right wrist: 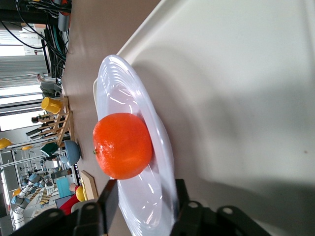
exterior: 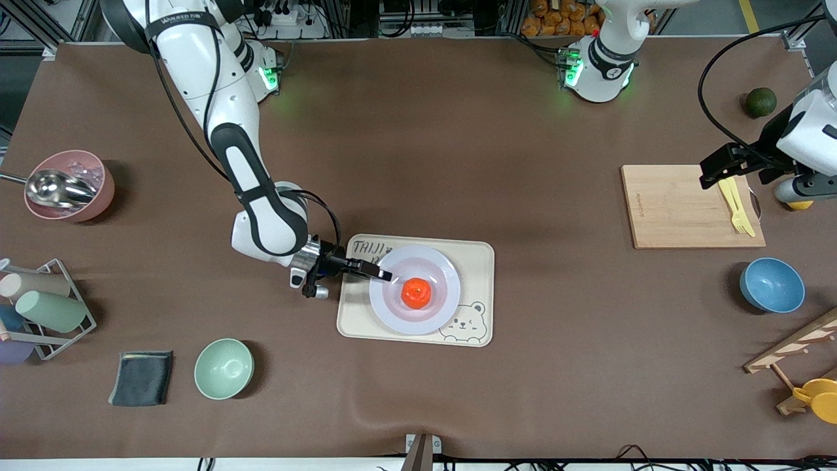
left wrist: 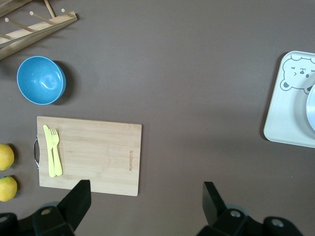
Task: Place orange and plate with both arms
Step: 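Slide the plate with the orange onto the bear tray with the right gripper, then open the right gripper to release the plate rim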
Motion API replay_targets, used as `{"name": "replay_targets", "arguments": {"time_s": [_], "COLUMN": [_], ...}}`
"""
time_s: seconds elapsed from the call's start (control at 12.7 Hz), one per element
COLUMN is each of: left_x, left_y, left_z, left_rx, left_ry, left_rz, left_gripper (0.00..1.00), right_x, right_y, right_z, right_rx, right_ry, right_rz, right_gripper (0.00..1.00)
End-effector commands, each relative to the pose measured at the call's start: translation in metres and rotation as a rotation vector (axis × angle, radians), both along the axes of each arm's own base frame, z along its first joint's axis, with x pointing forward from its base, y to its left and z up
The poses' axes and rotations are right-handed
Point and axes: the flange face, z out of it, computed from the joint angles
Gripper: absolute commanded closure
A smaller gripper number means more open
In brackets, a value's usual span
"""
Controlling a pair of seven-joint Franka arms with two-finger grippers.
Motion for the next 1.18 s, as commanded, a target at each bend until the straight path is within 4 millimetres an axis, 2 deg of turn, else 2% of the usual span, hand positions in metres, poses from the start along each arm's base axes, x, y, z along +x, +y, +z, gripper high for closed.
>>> {"name": "replay_targets", "arguments": {"time_s": [0.0,0.47,0.86,1.1], "left_x": [-0.002,-0.003,-0.002,-0.002], "left_y": [0.002,0.001,0.000,0.000], "left_z": [0.002,0.004,0.007,0.007], "left_rx": [-0.021,-0.019,-0.018,-0.018], "left_ry": [0.002,-0.002,-0.006,-0.008], "left_rz": [-0.004,-0.007,-0.009,-0.009], "left_gripper": [0.00,0.00,0.00,0.00], "right_x": [-0.001,0.003,0.019,0.031], "right_y": [0.005,0.003,-0.008,-0.045], "right_z": [-0.003,0.011,0.070,0.095], "right_rx": [-0.003,-0.057,-0.153,-0.178], "right_ry": [0.055,0.164,0.252,0.271], "right_rz": [-0.019,-0.012,0.037,0.111], "right_gripper": [0.00,0.00,0.00,0.00]}}
